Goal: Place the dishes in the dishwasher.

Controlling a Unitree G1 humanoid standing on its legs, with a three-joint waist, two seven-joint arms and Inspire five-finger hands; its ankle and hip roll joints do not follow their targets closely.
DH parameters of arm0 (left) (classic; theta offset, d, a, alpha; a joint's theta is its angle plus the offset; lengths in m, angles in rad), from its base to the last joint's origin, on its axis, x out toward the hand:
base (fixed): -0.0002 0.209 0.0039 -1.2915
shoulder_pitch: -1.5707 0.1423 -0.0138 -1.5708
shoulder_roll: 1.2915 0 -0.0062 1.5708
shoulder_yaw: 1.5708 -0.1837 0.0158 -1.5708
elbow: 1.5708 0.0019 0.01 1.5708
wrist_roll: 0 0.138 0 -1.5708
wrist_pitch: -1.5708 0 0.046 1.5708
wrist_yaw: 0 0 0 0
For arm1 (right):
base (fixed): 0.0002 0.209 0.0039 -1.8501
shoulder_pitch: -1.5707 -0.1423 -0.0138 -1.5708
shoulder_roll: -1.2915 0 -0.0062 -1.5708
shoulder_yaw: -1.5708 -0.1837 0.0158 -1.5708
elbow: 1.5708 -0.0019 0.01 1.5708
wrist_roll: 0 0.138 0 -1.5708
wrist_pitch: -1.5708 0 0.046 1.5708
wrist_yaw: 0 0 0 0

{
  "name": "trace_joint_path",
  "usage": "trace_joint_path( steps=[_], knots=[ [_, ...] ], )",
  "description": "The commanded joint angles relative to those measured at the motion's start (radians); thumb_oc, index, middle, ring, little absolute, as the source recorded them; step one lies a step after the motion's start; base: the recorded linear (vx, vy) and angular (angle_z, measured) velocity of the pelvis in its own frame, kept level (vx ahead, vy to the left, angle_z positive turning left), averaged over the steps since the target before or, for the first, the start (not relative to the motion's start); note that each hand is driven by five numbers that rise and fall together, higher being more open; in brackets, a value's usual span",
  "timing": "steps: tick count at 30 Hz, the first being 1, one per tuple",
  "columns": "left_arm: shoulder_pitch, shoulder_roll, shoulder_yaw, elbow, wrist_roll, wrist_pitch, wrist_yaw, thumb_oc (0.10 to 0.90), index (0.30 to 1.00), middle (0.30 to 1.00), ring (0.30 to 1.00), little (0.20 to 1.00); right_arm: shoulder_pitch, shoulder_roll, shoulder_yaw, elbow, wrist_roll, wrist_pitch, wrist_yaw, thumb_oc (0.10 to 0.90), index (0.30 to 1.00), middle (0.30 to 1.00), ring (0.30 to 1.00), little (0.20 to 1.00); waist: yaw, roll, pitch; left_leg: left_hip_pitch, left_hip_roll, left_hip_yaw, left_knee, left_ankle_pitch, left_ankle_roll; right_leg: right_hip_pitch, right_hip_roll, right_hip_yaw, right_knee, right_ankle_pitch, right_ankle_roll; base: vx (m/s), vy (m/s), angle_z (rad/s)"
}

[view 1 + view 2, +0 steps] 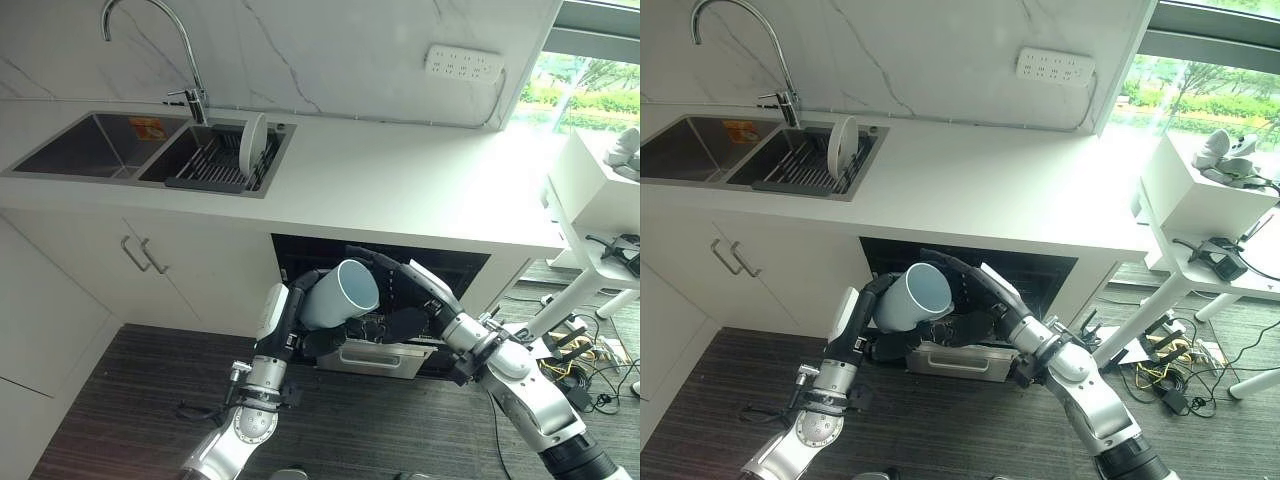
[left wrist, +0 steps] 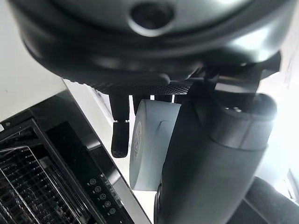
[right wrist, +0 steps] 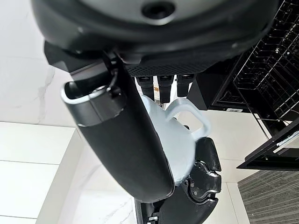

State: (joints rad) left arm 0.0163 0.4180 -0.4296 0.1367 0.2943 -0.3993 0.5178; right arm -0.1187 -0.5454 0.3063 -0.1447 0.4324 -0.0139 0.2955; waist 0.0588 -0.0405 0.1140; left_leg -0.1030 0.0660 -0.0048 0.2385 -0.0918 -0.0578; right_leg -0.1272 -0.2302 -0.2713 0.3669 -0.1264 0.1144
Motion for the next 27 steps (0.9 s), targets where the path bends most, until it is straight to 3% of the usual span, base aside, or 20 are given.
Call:
trace_joint_path(
  steps=[1, 18, 27],
  knots=[
    [-0.094, 0.056, 0.042, -0.122, 0.028, -0.032, 0.103, 0.400, 0.300, 0.300, 0.300, 0.300, -0.136, 0.024, -0.013, -0.113, 0.006, -0.091, -0.028, 0.800, 0.900, 0.900, 0.900, 0.900, 0.004, -0.025, -0.027, 0.025, 0.005, 0.108, 0.061, -0.170, 0.035, 0.065, 0.015, 0.059, -0.067, -0.042, 0.060, 0.00, 0.000, 0.00],
    [-0.108, 0.062, 0.058, -0.151, 0.047, 0.006, 0.096, 0.400, 0.300, 0.300, 0.300, 0.300, -0.140, 0.037, 0.006, -0.120, 0.038, -0.080, -0.015, 0.800, 0.900, 0.900, 0.900, 0.900, 0.007, -0.025, -0.025, 0.029, 0.004, 0.108, 0.061, -0.171, 0.036, 0.069, 0.015, 0.059, -0.067, -0.045, 0.059, 0.00, 0.000, 0.00],
    [-0.115, 0.070, 0.045, -0.166, 0.067, -0.031, 0.059, 0.400, 0.300, 0.300, 0.300, 0.300, -0.147, 0.057, 0.024, -0.098, 0.081, -0.058, -0.039, 0.800, 0.900, 0.900, 0.900, 0.900, 0.009, -0.021, -0.025, 0.030, 0.004, 0.109, 0.061, -0.171, 0.036, 0.070, 0.012, 0.057, -0.067, -0.045, 0.059, 0.00, 0.000, 0.00]
  ],
)
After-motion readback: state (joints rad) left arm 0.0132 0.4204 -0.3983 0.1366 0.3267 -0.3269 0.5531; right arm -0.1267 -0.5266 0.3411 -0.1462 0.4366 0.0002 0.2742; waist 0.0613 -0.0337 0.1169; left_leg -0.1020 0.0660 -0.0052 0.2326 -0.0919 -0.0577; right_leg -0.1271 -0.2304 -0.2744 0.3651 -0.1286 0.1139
